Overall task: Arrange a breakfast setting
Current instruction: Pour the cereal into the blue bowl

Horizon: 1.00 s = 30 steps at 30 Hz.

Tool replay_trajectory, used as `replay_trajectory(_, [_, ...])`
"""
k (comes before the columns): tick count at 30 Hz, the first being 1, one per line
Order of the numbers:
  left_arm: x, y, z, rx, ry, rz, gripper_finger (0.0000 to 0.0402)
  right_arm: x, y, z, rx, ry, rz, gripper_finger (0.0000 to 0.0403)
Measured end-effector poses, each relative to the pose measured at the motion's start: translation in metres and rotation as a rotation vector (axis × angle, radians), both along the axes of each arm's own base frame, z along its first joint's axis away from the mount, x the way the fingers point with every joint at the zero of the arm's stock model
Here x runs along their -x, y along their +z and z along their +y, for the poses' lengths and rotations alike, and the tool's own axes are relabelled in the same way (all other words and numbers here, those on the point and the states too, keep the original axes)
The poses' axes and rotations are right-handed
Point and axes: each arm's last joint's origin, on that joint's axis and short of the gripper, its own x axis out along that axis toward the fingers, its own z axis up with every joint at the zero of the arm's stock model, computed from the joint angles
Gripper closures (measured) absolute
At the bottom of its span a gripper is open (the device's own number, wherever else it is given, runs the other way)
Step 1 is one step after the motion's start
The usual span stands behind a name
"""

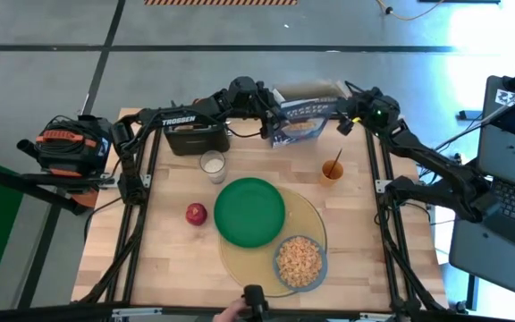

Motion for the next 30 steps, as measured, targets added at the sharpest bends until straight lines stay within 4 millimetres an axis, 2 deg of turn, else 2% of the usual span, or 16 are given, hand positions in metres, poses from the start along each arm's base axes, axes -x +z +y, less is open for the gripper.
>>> replay_trajectory(8, [-0.003,0.001,-0.005,0.005,0.037,-0.012,0.015,-0.004,-0.009,-0.006,-0.037,0.023,0.015,0.0061])
replay_trajectory(23, [-0.021,0.012,-0.032,-0.083,-0.017,-0.11,0.015,-0.004,-0.001,-0.008,0.037,-0.034,-0.013,0.0061])
replay_trajectory(30, [-0.021,0.012,-0.032,-0.042,0.013,-0.124,0.0149,-0.005,0.003,-0.008,0.068,-0.007,-0.042,0.0061])
